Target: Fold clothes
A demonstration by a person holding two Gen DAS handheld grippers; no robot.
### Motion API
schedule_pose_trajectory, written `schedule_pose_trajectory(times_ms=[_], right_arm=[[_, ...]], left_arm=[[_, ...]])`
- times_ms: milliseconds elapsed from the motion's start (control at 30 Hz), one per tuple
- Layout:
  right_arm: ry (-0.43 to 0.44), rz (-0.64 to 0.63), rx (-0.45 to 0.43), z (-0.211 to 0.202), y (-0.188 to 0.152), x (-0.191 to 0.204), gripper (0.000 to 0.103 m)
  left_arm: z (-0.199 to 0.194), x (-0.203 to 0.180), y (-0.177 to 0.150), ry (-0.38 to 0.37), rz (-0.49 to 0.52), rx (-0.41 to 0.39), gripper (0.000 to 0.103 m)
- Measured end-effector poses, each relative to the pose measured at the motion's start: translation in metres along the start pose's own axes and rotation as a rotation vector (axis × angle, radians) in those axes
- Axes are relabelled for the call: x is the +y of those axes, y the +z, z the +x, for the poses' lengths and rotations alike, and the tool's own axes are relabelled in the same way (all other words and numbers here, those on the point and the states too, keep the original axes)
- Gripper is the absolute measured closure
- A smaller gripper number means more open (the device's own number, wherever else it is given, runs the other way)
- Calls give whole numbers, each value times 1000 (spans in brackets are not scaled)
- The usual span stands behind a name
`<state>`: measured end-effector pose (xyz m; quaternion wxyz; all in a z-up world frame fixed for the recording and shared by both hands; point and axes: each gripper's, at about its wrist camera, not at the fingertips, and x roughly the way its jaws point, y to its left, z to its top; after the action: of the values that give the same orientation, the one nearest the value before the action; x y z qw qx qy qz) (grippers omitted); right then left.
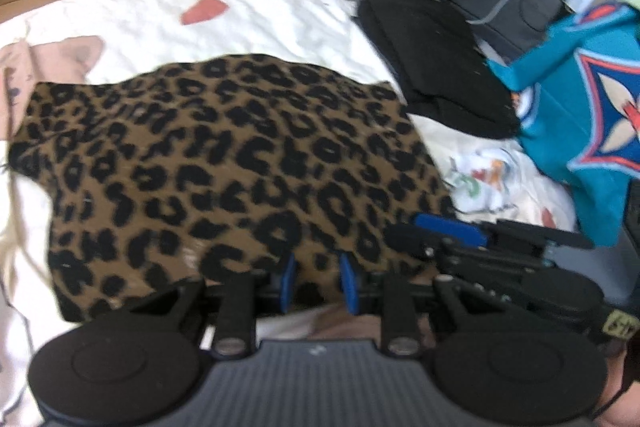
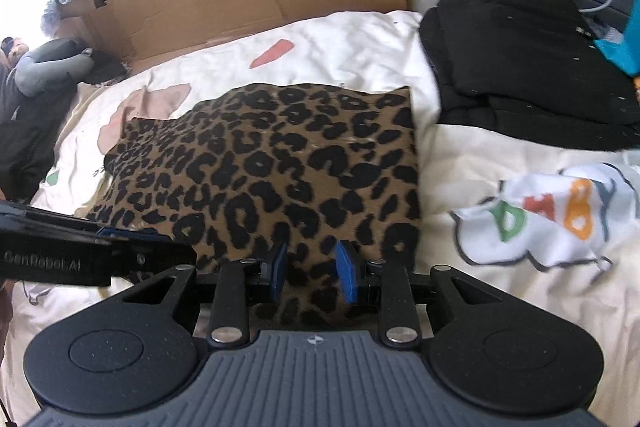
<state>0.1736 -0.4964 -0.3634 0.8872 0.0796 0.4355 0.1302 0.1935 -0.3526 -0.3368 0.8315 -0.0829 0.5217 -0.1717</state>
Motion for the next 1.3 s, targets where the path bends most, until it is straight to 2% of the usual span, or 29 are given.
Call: schedule_pose_trajectory(times_ms=[167,300,433,567,800,1100,1300], right_arm=[[-34,20,5,-3,-6,-8,69],[-34,28,10,0,-8,-12,69],[-31,40,13,2,-7,-15,70],[-40,95,-14,-11,0,-18,69],[1,128,-11,-15,-7,-9,69],[-1,152,-2,-9,-14,-1,69],[12,195,-5,-12,-16,-5,69]], left_arm=[[15,-7,-1,-18,16,26,77],[31,-7,-1,4,47,42,77],[40,-5,0,26,80,52,86],[34,4,1,35,56,70,94],[13,25,-3,84,1,64,94],[-14,67,-7,227,-62,68,94],[-20,86,-7,282,-40,86,94]])
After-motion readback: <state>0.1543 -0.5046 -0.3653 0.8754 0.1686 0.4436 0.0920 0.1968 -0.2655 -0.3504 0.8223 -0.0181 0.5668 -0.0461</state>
